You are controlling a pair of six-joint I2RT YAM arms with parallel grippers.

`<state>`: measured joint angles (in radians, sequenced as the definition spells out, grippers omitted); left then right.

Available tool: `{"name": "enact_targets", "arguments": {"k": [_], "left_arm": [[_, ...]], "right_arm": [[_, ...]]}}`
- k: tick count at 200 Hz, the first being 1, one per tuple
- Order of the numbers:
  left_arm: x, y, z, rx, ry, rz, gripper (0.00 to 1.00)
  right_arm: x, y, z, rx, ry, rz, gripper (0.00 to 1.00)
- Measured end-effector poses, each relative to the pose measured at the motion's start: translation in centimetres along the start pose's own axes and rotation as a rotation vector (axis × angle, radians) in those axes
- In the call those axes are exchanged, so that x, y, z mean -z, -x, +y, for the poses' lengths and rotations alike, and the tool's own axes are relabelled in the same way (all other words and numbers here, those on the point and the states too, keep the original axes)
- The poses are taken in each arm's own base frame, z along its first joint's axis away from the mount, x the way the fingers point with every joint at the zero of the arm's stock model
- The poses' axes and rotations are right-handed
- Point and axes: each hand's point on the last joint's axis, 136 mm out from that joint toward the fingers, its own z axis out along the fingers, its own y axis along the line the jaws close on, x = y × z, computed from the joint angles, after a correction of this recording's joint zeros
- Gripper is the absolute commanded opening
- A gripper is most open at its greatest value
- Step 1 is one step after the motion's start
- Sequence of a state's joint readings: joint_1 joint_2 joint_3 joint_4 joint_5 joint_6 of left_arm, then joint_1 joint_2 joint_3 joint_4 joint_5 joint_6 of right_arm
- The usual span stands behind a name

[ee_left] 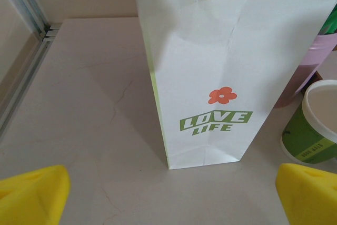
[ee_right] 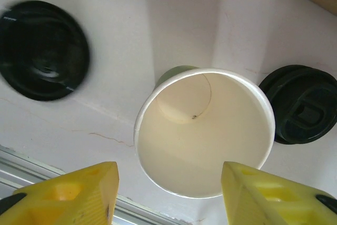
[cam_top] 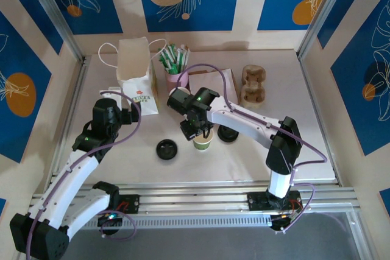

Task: Pack the takeout coffee

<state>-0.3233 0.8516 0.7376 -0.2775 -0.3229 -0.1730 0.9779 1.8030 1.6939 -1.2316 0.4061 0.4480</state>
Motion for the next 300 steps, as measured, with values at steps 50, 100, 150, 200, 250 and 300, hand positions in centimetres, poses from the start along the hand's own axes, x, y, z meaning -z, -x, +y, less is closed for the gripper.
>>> {"name": "enact_targets", "arguments": {"k": [50, 100, 150, 200, 250, 300], "left_arm": [[0.0, 0.0, 0.0, 0.0, -0.001, 0.0, 1.0], [0.0, 0.0, -0.2, -0.003, -0.006, 0.0, 1.0], [0.1, -0.1, -0.6, -0.009, -0.016, 0.001, 1.0], [0.1, -0.4, -0.7, -0.024, -0.019, 0.013, 1.0], [0.1, -0.6, -0.9, -0.041, -0.022, 0.021, 1.0], [0.1, -0.7, -0.9, -0.046, -0.022, 0.024, 1.0]], "right_arm": [[2.1, 0.3, 0.5, -0.001, 0.035, -0.059, 0.61], [3.5, -1.7, -2.7, -0.107, 0.068, -0.107, 0.71], [1.7, -4.3, -12.1, -0.377, 0.001, -0.088, 0.83], [-3.9, -6.1, -14.1, -0.486, 0.004, 0.026, 0.89], [-6.2, -4.4, -13.4, -0.507, 0.064, 0.022, 0.93], [-8.7, -4.1, -13.4, -0.518, 0.065, 0.056, 0.92]]}}
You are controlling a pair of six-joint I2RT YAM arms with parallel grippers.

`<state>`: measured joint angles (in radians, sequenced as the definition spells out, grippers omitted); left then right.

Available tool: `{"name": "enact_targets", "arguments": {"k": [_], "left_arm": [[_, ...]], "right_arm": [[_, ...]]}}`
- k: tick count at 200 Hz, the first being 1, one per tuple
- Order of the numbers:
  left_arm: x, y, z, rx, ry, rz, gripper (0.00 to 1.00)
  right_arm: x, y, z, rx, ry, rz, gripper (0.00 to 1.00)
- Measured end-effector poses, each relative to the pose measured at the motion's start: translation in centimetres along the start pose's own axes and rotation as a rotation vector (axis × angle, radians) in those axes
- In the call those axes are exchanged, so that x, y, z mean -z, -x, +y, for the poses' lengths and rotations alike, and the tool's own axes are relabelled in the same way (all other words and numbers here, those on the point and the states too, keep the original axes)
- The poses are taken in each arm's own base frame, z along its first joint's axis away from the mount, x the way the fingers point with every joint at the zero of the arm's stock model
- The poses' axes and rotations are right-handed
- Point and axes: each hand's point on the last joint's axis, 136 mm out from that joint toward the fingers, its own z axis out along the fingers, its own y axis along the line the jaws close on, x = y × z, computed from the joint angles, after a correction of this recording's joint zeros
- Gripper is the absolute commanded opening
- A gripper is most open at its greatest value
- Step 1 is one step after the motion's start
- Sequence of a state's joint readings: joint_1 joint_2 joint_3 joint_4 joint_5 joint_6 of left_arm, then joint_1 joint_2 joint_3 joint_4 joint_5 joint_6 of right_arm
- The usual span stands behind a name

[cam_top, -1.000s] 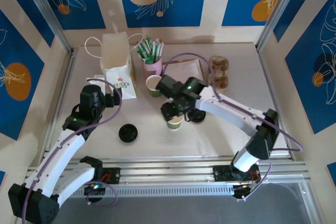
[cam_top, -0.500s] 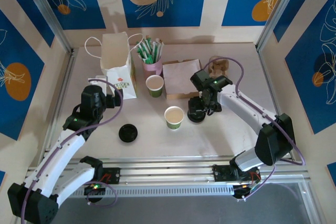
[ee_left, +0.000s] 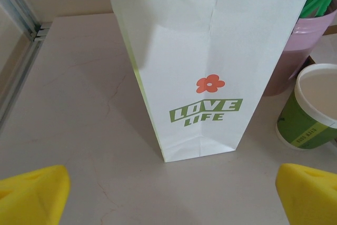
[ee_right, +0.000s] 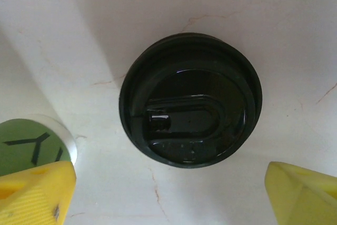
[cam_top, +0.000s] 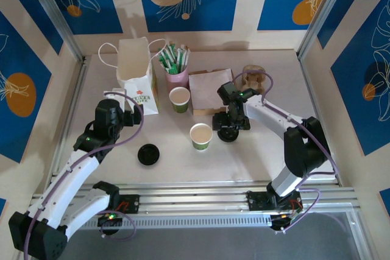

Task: Pack the takeout coffee

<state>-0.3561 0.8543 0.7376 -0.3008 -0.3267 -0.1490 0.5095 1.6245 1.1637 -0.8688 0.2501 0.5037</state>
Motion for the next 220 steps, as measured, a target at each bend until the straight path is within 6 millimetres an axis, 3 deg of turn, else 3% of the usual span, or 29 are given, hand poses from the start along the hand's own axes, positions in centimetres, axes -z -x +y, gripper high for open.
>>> {"name": "enact_targets", "arguments": {"k": [85, 220], "left_arm": [[-0.2, -0.1, -0.1, -0.004, 0.0, 0.006, 1.0], [-0.1, -0.1, -0.1, -0.005, -0.002, 0.006, 1.0]], "right_arm": [[-1.8, -0.5, -0.8, -0.02, 0.001, 0.024, 0.94], [-4.2, -0.4, -0.8, -0.013, 0.015, 0.05, 0.77]]}}
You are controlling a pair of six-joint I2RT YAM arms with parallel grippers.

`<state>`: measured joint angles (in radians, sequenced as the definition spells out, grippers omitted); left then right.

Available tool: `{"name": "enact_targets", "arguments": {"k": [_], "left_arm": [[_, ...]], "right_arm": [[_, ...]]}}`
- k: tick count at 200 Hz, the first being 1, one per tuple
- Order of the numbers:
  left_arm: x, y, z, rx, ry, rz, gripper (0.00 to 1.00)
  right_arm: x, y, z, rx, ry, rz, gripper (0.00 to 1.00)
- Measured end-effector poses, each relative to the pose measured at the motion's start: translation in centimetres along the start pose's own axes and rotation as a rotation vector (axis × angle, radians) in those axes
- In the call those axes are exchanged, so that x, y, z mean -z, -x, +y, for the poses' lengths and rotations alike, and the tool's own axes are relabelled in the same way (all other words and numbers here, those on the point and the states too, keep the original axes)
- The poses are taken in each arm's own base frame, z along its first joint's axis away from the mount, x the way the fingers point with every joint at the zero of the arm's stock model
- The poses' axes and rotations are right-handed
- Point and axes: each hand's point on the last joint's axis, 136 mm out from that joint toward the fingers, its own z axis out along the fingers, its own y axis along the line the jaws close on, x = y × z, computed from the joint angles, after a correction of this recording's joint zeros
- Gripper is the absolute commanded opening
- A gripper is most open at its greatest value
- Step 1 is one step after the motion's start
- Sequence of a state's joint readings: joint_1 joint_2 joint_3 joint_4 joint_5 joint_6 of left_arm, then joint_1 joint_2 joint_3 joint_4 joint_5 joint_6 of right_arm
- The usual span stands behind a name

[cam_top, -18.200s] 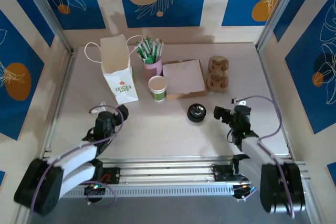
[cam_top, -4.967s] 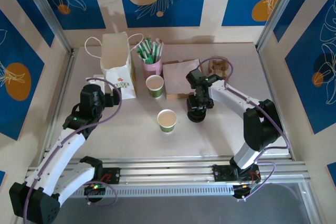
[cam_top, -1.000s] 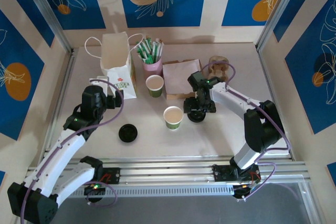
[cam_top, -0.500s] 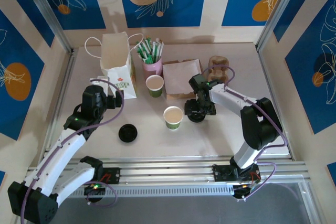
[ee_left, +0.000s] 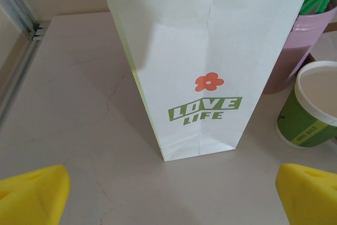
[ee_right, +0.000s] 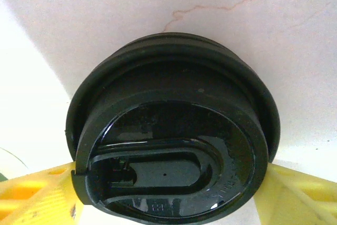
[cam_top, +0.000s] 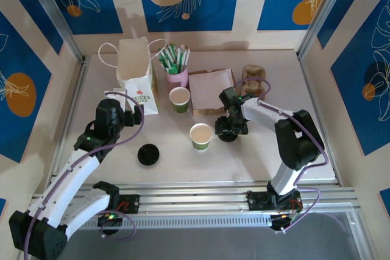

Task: Pack the takeout coffee

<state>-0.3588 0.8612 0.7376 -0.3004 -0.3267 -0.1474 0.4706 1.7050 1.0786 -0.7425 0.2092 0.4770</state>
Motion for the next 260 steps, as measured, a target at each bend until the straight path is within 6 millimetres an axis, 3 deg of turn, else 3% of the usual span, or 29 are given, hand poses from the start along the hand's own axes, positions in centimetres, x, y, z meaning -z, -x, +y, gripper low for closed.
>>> {"name": "enact_targets", "arguments": {"k": [92, 169, 260], "left_arm": [[-0.1, -0.1, 0.0, -0.002, 0.001, 0.007, 1.0], [-0.1, -0.1, 0.0, -0.002, 0.001, 0.006, 1.0], [-0.1, -0.1, 0.0, -0.002, 0.0, 0.006, 1.0]], "right_arm": [[0.0, 0.2, -0.3, 0.018, -0.018, -0.009, 0.81], [0.4, 1.6, -0.2, 0.037, -0.028, -0.05, 0.76], [0.4, 1.6, -0.1, 0.049, -0.042, -0.048, 0.7]]}}
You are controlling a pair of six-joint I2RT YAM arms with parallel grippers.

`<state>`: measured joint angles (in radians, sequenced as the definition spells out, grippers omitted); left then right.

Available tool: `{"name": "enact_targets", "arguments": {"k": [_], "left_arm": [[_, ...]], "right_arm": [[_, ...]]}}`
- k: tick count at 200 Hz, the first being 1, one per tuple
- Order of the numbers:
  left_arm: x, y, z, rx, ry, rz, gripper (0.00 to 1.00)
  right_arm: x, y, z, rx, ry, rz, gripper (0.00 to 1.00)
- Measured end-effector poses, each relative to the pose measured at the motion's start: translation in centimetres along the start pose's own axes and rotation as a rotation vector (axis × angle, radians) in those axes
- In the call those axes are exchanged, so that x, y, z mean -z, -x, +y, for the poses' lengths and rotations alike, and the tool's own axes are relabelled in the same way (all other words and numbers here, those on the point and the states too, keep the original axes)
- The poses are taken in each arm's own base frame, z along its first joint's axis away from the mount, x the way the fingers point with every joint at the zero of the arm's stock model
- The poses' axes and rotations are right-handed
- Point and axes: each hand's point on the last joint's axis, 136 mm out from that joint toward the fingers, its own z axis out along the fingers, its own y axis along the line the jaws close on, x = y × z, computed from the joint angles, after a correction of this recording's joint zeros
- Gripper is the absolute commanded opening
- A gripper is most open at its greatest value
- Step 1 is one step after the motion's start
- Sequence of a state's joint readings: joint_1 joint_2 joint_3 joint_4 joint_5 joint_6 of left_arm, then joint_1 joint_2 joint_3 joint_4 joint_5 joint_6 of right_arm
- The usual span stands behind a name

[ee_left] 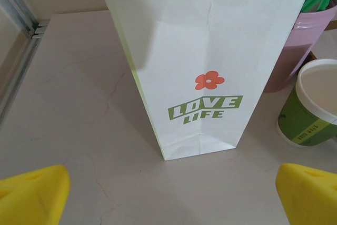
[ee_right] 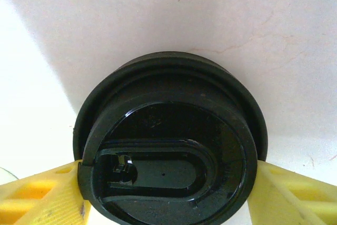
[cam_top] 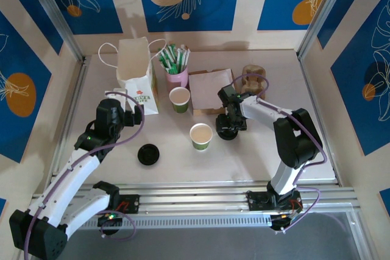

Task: Pack the takeout coffee

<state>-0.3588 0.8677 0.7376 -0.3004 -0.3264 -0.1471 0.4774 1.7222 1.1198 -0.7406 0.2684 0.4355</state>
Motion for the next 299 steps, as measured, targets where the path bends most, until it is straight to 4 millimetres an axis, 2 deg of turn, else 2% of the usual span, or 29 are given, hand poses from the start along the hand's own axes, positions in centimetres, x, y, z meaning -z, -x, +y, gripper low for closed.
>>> {"name": "enact_targets", "arguments": {"k": [18, 41, 71, 105, 158, 180, 226, 267, 299], "left_arm": [[0.0, 0.0, 0.0, 0.0, 0.0, 0.0, 1.0], [0.0, 0.0, 0.0, 0.0, 0.0, 0.0, 1.0], [0.0, 0.0, 0.0, 0.0, 0.0, 0.0, 1.0], [0.0, 0.0, 0.0, 0.0, 0.0, 0.0, 1.0], [0.0, 0.0, 0.0, 0.0, 0.0, 0.0, 1.0], [0.0, 0.0, 0.0, 0.0, 0.0, 0.0, 1.0], [0.0, 0.0, 0.0, 0.0, 0.0, 0.0, 1.0], [0.0, 0.0, 0.0, -0.001, -0.001, 0.0, 1.0], [0.0, 0.0, 0.0, -0.001, -0.001, 0.0, 1.0]], "right_arm": [[0.7, -0.2, -0.1, 0.005, -0.011, -0.007, 0.7], [2.7, 0.2, 0.0, 0.013, -0.009, -0.044, 0.69], [5.3, 1.0, 0.6, 0.028, 0.002, -0.106, 0.69], [7.1, 0.7, 1.5, 0.065, -0.005, -0.127, 0.69], [12.8, 0.5, 4.8, 0.151, 0.042, -0.225, 0.69], [14.2, -0.2, 6.3, 0.189, 0.068, -0.246, 0.68], [14.3, -2.7, 9.1, 0.274, 0.095, -0.213, 0.68], [12.4, -4.3, 10.8, 0.331, 0.082, -0.145, 0.68], [11.2, -4.7, 11.3, 0.348, 0.065, -0.108, 0.68]]}}
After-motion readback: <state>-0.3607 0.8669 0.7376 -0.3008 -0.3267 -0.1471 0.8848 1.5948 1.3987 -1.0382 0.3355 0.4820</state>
